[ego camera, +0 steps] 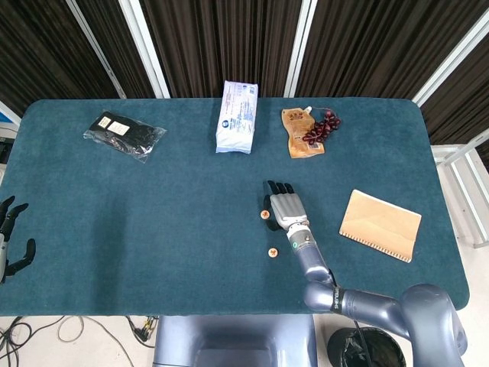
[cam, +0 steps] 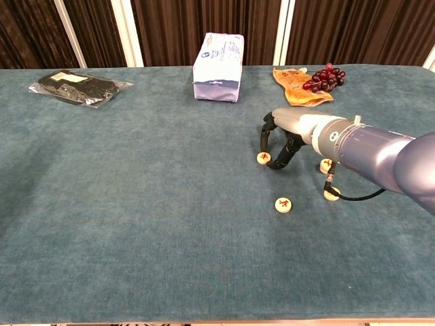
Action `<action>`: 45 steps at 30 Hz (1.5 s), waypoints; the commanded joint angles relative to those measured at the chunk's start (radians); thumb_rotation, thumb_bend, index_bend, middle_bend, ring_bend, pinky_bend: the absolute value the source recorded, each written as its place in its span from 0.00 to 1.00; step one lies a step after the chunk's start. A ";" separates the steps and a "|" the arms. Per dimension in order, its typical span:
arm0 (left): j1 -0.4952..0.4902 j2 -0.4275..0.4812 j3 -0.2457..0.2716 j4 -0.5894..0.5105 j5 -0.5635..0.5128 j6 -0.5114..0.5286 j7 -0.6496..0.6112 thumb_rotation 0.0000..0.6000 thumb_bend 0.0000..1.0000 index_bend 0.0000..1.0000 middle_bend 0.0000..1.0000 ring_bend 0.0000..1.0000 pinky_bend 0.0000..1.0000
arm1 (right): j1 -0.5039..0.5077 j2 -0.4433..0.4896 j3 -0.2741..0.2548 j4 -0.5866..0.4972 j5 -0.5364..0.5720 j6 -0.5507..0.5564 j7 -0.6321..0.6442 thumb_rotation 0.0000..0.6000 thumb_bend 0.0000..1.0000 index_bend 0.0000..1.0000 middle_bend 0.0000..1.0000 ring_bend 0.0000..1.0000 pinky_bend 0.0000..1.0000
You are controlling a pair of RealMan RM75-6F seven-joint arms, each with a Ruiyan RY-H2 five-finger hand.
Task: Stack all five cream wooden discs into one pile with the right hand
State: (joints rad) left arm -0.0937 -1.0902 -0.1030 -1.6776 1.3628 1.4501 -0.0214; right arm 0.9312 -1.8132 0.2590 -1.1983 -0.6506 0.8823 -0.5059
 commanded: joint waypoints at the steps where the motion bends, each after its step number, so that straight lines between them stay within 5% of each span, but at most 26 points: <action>1: 0.000 0.000 0.000 0.000 0.000 -0.001 0.000 1.00 0.47 0.15 0.00 0.00 0.00 | 0.000 -0.001 0.001 0.001 0.000 0.000 -0.001 1.00 0.41 0.46 0.00 0.00 0.00; 45: 0.000 0.001 0.000 0.000 -0.002 -0.002 -0.002 1.00 0.47 0.15 0.00 0.00 0.00 | -0.004 -0.017 0.011 0.007 -0.004 -0.018 -0.008 1.00 0.41 0.54 0.00 0.00 0.00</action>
State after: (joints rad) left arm -0.0937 -1.0889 -0.1031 -1.6779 1.3603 1.4486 -0.0234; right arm 0.9275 -1.8298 0.2697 -1.1918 -0.6541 0.8639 -0.5142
